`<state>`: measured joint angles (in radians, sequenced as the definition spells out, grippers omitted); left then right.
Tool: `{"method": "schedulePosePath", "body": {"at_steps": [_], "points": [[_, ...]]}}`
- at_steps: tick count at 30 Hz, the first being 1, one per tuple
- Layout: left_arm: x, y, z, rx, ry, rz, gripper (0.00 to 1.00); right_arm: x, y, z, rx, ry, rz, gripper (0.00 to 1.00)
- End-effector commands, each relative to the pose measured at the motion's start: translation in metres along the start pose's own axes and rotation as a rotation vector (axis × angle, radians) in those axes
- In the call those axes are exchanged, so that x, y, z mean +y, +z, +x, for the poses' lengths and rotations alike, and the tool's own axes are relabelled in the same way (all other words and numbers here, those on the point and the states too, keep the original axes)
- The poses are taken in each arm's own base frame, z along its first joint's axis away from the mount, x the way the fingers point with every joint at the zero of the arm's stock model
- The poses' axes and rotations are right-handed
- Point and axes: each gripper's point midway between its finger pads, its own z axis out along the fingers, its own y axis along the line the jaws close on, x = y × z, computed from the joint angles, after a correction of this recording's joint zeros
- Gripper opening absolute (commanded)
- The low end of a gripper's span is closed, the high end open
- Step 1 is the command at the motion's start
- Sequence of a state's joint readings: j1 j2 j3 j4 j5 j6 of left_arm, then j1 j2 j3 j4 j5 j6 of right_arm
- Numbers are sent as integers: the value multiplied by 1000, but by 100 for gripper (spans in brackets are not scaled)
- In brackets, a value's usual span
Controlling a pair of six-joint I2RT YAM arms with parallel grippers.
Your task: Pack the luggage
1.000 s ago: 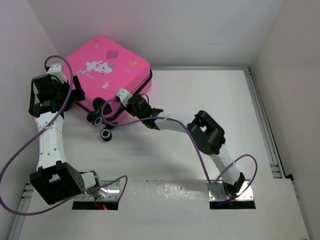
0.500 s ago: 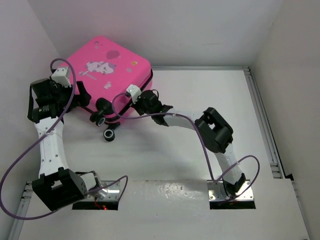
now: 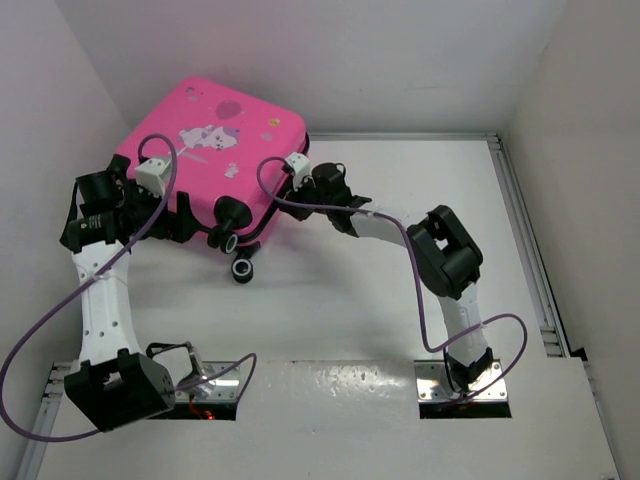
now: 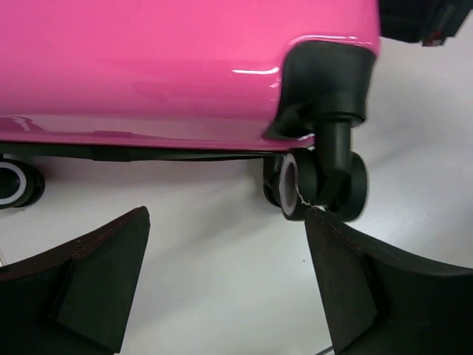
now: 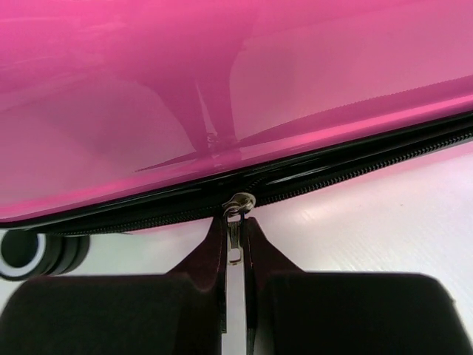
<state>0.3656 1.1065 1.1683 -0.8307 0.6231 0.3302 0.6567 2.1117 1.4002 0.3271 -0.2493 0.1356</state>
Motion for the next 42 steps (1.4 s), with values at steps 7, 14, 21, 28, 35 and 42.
{"method": "schedulePosePath", "body": {"at_steps": [7,14,21,28,35,42], "points": [[-63,-8,-3,-13,17,142,93,24,-10,-23,-34,90,-143,0],[-83,29,11,117,5,105,97,41,-11,-22,-22,139,-221,0],[-75,69,25,230,-1,-47,84,57,-17,-20,-3,212,-319,0],[-59,78,47,314,129,-107,16,53,-33,-7,36,299,-385,0],[-19,60,75,375,213,-203,0,25,-51,7,47,496,-376,0],[1,51,86,370,381,-197,0,-8,-60,11,25,722,-320,0]]}}
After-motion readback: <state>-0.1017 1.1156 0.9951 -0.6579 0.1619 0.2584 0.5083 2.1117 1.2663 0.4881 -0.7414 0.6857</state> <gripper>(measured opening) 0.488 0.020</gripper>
